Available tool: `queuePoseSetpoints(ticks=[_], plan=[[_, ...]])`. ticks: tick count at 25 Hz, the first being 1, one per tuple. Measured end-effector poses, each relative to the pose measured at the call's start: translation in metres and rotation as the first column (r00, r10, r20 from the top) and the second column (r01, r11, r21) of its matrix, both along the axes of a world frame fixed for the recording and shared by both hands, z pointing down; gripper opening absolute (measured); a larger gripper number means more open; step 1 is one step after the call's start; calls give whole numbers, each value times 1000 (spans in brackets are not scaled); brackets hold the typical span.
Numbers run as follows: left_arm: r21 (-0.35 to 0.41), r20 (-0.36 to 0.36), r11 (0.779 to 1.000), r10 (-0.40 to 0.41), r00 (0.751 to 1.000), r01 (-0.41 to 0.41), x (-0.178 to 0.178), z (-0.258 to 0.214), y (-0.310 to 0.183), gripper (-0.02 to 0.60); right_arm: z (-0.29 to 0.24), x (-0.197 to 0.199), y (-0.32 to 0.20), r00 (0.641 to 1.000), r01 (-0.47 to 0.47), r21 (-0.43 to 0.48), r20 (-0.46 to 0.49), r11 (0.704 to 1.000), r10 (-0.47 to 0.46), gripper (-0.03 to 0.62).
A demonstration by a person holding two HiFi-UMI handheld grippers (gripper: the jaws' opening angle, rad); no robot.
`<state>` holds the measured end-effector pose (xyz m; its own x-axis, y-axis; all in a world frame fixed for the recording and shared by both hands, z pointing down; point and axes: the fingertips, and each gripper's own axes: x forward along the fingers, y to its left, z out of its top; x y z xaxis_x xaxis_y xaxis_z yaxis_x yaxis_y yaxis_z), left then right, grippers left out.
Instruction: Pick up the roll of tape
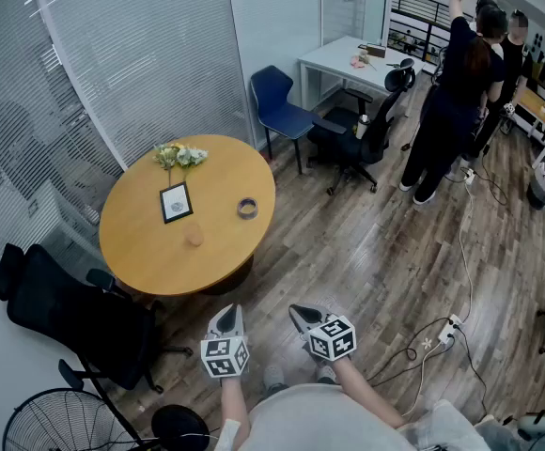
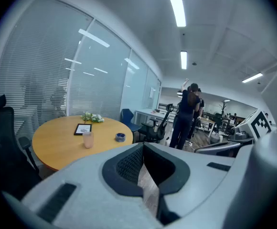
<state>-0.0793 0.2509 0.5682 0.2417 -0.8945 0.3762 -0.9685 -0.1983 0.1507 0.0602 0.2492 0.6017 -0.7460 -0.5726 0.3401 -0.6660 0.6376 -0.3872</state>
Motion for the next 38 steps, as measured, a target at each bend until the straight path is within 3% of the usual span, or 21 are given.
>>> queuePoseSetpoints(ticks=[8,13,19,22,24,27,32,38], plan=[[-14,-3,999,31,1000,-31,0,6,1,10,7,3,3,999,-32,-9,-11,999,31,-3],[-22,-6,997,68,998,-68,-3,11,1,9,12,4,5,995,-101,-12,-5,995,101,-3],[-35,-25,989,144,989,-145,-14,17,5,11,16,-9,6,990,-144,-21,0,989,144,-3],[-53,-25,987,154,988,-155,-33,25,4,14,18,-28,7,990,-138,-16,-5,990,138,1],[-60,-30,984,164,986,-166,-43,28,5,15,19,-41,12,991,-131,-18,-5,991,131,48],[-61,-55,982,174,983,-177,-51,33,5,69,21,-54,19,993,-121,-13,-10,993,120,57],[-85,-114,973,206,972,-216,-51,52,7,114,34,-68,29,996,-80,-46,-33,996,78,83],[-82,-121,964,241,963,-252,-52,60,-3,143,42,-90,16,1000,-22,-77,-11,997,21,98]])
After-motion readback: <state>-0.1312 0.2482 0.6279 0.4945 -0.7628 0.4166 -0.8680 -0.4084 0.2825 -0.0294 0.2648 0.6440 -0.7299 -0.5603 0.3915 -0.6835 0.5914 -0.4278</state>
